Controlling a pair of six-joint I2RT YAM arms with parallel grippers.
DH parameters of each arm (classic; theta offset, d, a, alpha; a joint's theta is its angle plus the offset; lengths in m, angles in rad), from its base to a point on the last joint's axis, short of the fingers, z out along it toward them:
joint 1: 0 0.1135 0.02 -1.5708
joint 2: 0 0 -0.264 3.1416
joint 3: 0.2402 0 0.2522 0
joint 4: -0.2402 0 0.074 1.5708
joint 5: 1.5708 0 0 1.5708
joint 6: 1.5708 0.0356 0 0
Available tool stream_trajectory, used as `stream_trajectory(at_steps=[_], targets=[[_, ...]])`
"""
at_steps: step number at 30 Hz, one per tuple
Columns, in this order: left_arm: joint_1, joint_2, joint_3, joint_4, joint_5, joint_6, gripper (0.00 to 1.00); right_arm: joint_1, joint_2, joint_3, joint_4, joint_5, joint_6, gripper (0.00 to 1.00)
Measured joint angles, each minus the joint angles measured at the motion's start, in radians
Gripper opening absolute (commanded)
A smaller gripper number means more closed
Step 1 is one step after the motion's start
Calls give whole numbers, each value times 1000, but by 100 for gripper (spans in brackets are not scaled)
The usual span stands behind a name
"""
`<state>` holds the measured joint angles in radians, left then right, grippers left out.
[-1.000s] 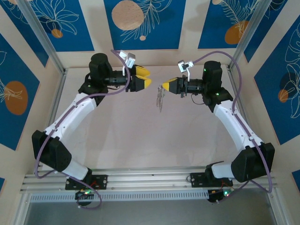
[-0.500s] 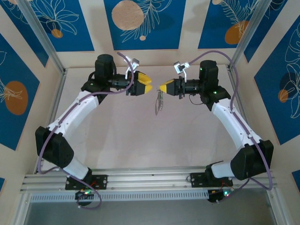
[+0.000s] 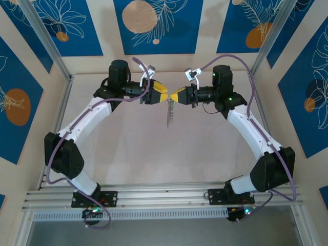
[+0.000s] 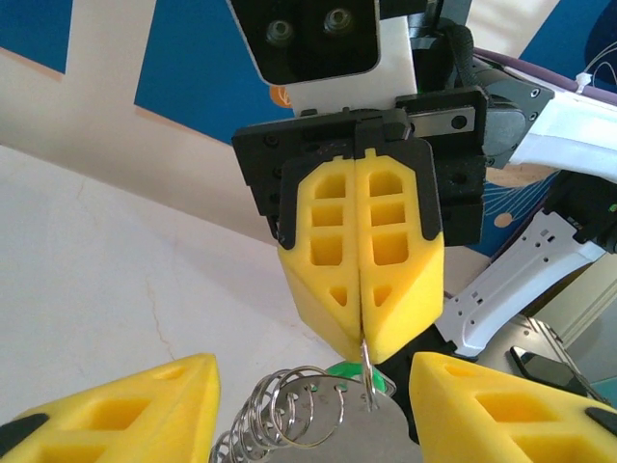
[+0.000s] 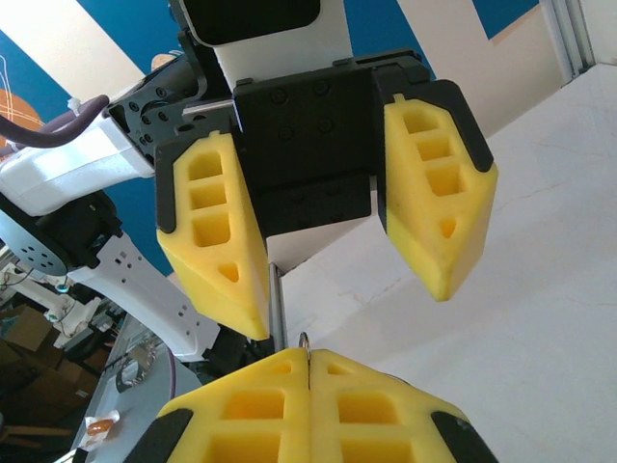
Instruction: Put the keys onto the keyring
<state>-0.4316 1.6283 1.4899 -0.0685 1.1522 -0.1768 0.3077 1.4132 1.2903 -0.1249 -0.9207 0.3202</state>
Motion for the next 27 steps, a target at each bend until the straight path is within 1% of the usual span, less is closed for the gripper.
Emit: stream_trajectory(at_steps=[1, 2, 3, 6, 16, 21, 27], targets=[[0, 3, 4, 0, 0, 0, 51, 0, 0, 0, 0, 0, 0, 0], [0, 6, 10, 1, 0, -1, 48, 0, 0, 1, 0, 0, 0, 0], [0, 9, 14, 3, 0, -5, 43, 0, 0, 3, -1, 0, -2, 0], [0, 14, 21, 10, 7, -16, 36, 0, 0, 13, -3, 0, -5, 0], [0, 23, 29, 27, 26, -26, 35, -1, 13, 34, 0, -1, -7, 0], [-1, 32, 30, 27, 27, -29, 28, -1, 22, 34, 1, 0, -7, 0], [-5, 43, 45, 31, 42, -31, 25, -1, 25, 35, 1, 0, -7, 0]])
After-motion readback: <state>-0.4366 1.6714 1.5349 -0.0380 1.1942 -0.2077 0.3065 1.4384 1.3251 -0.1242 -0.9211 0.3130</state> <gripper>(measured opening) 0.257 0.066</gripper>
